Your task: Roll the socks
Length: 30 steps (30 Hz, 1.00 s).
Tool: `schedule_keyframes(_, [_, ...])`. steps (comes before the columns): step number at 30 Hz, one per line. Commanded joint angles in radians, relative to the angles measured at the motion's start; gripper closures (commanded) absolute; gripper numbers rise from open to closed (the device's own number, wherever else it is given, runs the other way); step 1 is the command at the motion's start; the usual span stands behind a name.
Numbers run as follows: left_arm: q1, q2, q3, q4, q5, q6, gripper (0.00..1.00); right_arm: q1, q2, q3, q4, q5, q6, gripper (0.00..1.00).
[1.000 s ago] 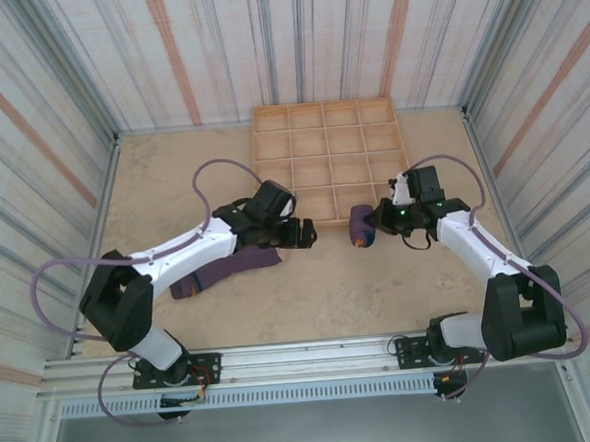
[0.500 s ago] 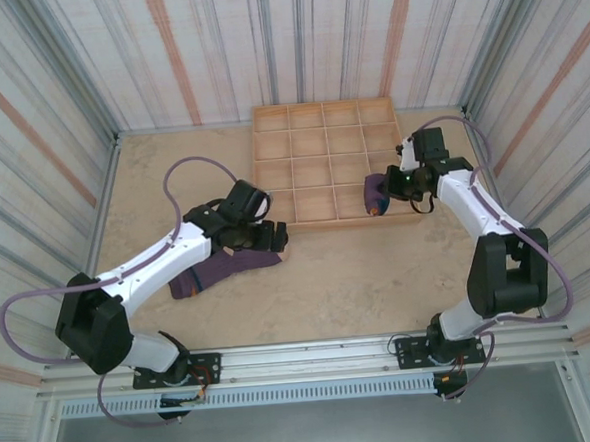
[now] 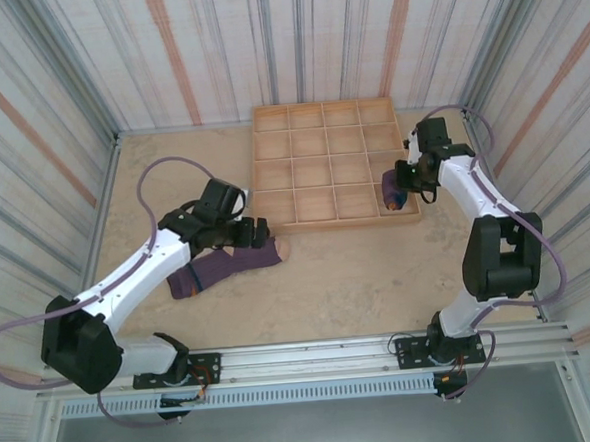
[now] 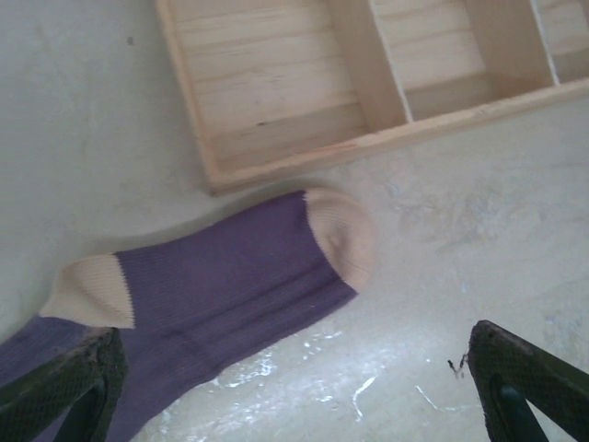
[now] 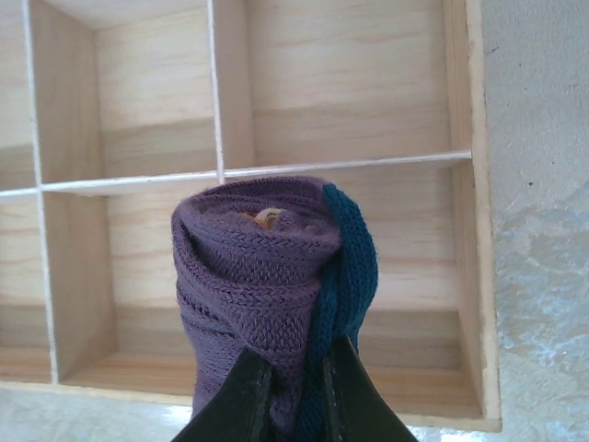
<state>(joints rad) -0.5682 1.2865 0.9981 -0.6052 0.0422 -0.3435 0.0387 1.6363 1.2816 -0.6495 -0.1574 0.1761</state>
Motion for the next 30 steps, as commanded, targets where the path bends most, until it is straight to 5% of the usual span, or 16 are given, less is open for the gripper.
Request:
schedule_keyframes(1, [0.018,-0.083,-0.044,0.001,-0.023,-0.017,0.01,-0.007,0.019,-0.031,0.055,0.015,-0.071,1.00])
schedule_keyframes(9, [0.134,-0.052,-0.053,-0.069,0.096,-0.027,0.05,-0.016,0.076,-0.095,0.192,-0.135,-0.046,1.00])
schedule_keyframes(17, [0.152,0.008,-0.080,-0.031,0.175,-0.054,0.01,-0.064,0.160,-0.180,0.325,-0.358,-0.015,1.00])
schedule_keyframes(30, [0.151,0.010,-0.088,0.006,0.204,-0.069,0.03,-0.092,0.338,-0.053,0.145,-0.478,-0.025,1.00])
